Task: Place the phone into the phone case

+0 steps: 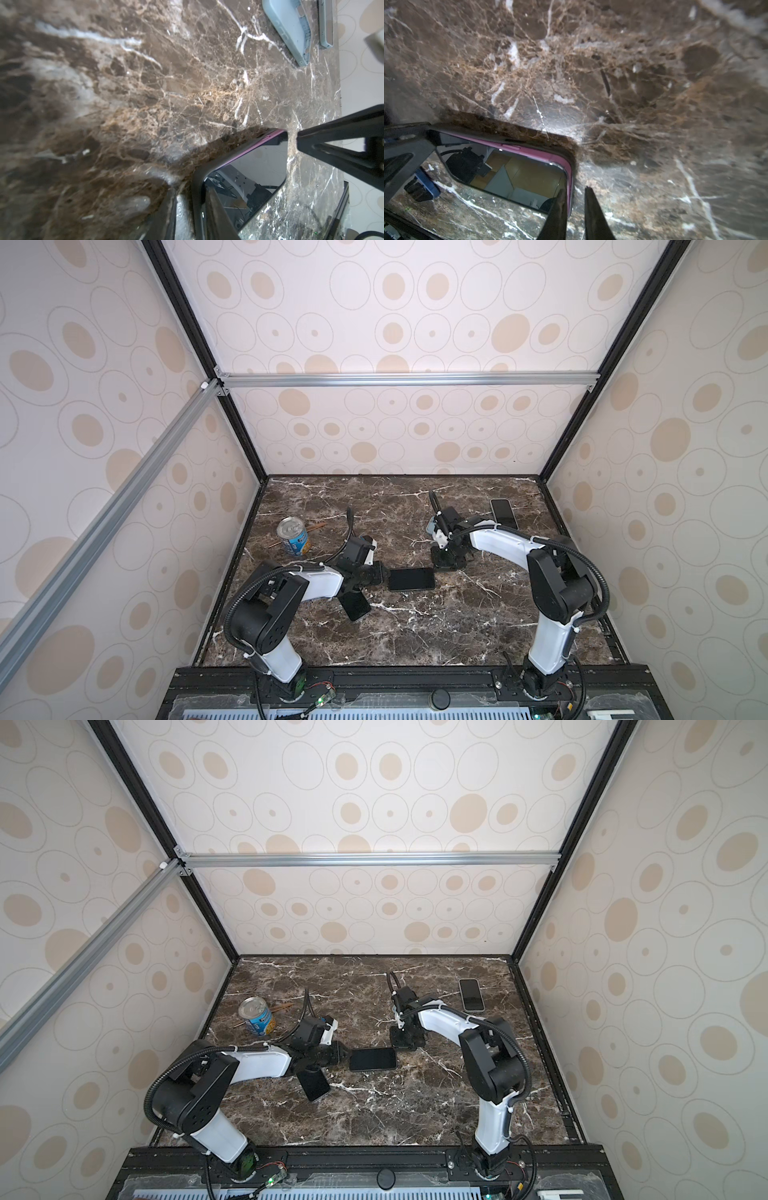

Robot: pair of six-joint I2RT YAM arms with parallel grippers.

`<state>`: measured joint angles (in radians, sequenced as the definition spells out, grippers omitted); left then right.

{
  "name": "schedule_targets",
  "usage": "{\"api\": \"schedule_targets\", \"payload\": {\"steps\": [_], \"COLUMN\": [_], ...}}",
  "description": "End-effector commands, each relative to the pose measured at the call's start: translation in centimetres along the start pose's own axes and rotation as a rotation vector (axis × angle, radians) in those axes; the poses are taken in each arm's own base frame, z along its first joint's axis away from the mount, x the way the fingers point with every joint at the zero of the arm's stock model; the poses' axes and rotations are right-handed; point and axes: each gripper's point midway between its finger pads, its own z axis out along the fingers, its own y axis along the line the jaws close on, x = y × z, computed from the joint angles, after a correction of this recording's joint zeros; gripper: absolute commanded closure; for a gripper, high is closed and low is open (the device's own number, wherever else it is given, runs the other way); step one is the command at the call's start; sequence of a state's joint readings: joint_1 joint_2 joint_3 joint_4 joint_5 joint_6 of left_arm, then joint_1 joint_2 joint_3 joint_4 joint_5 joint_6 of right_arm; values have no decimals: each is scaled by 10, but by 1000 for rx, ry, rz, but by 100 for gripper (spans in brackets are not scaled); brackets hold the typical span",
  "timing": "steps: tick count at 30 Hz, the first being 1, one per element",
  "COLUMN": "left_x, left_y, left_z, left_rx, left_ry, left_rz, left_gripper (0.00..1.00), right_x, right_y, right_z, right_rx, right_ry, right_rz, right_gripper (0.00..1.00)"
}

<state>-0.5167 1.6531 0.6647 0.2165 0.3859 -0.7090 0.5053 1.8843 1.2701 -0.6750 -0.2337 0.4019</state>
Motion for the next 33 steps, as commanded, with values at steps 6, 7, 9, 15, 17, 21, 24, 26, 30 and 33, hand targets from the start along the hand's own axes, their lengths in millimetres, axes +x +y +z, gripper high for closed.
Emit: {"api": "schedule_targets", "payload": {"steps": [6,7,9,15,17,21,24,26,30,33], "left_x": [13,13,15,16,17,21,23,25,24,25], "left_y": [15,15,16,18,20,23,24,25,25,26], "left_z": [7,8,8,10,10,12,14,16,18,18], "left_rx": [-41,-41,-42,-45,-48,-50,-49,-45,-44,-46], "left_ry": [50,51,54,55,56,58,64,69,70,70], "left_rz": [3,1,-1,-6,-9,-17,-26,-29,-30,-26], "left_gripper": [75,75,74,72,72,72,72,72,73,73], "right_x": [1,3,10,34,43,62,75,82,93,94], "right_y": [-1,-4,-11,-23,-26,-38,-46,-51,-55,-56], "right_z": [21,25,32,52,60,77,89,94,102,104], "right_rx": [-32,-20,6,126,155,226,281,316,345,353], "right_ry": [47,58,85,168,197,248,290,315,347,346], "right_rz": [6,8,16,-18,-20,-20,-34,-45,-56,-57], "right_gripper": [87,89,91,96,96,95,95,95,96,96]}}
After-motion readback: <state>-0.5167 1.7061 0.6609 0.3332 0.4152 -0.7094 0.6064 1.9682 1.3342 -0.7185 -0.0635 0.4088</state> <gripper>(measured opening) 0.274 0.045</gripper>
